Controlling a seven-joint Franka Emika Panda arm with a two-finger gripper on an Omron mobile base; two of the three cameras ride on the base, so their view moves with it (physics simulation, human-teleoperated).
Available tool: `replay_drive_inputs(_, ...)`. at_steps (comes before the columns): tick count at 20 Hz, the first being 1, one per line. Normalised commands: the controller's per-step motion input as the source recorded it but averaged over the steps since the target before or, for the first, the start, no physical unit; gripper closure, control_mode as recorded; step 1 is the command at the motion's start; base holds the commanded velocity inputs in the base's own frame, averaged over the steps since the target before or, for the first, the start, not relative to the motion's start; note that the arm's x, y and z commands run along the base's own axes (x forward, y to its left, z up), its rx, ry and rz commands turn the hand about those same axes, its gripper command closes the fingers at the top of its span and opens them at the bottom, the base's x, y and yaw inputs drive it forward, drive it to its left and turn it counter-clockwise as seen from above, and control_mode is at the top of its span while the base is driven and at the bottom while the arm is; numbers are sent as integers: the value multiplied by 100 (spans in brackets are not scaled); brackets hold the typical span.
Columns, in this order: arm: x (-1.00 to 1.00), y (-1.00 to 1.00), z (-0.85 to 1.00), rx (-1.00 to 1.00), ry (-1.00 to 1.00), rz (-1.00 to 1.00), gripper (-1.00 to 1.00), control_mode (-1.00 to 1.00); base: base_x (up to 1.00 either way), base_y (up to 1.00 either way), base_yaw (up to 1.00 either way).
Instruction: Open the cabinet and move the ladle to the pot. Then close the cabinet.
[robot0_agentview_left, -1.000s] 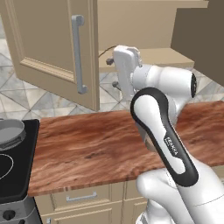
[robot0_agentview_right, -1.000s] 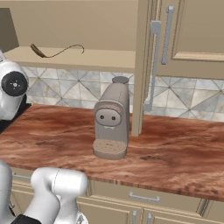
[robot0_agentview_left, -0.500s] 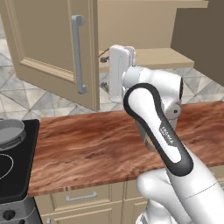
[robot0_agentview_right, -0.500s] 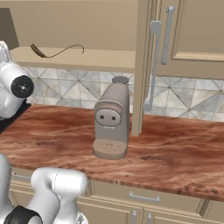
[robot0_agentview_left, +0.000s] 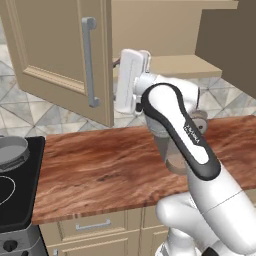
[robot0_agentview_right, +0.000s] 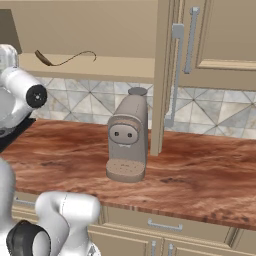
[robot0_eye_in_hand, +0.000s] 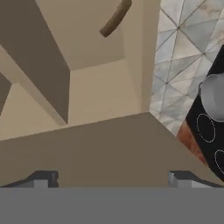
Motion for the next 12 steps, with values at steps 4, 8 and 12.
replay_drive_inputs(4, -54, 79, -4, 18, 0, 5, -100, -100, 0, 0, 0)
replay_drive_inputs(8, -50, 100, -4, 11, 0, 0, -100, -100, 0, 0, 0)
replay_drive_inputs(12, -82, 77, 6, 13, -5, 0, -100, -100, 0, 0, 0)
